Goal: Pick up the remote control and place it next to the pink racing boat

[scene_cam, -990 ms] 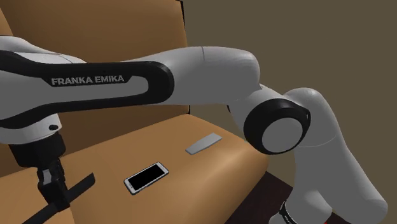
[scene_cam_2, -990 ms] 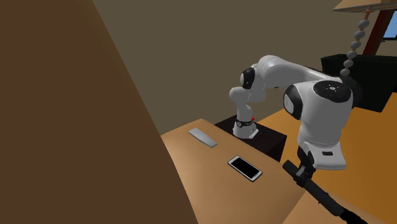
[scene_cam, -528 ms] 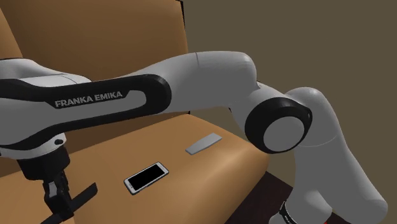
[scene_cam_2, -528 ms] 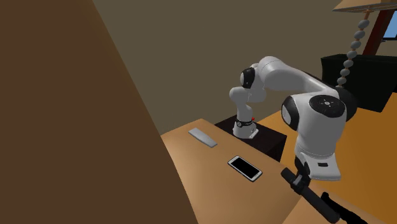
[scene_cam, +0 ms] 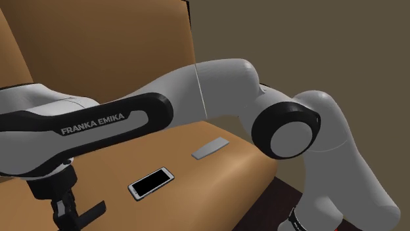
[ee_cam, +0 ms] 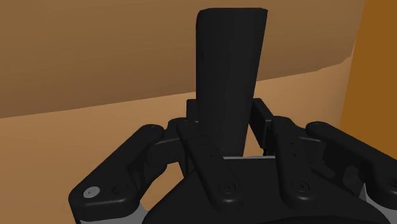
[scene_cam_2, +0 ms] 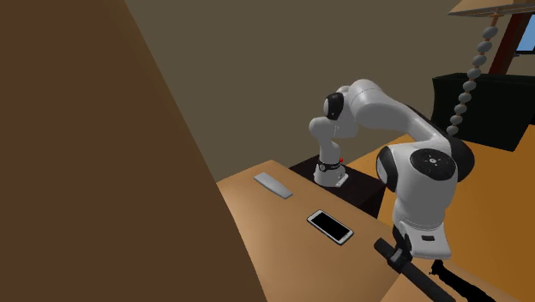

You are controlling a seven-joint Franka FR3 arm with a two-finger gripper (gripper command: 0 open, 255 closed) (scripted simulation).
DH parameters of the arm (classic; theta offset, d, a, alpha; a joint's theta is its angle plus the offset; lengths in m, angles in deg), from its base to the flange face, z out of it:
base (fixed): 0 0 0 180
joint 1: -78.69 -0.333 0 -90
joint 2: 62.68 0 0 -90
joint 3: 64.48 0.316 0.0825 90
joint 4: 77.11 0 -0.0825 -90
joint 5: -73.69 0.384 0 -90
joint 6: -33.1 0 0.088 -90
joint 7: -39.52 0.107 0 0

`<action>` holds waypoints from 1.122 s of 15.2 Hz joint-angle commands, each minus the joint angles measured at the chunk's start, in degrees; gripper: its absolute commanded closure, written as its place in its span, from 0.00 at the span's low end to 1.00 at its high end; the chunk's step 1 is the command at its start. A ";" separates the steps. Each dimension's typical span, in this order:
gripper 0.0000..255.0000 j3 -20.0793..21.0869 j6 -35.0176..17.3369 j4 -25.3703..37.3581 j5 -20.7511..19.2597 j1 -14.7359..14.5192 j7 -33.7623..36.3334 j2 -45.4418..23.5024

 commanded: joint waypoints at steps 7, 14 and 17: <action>1.00 -0.02 -0.39 -0.11 0.00 0.01 -0.10 -0.29; 0.00 -0.05 1.67 2.18 -0.06 0.14 0.01 -0.53; 0.00 -0.10 8.03 10.12 -0.25 0.43 0.41 -2.13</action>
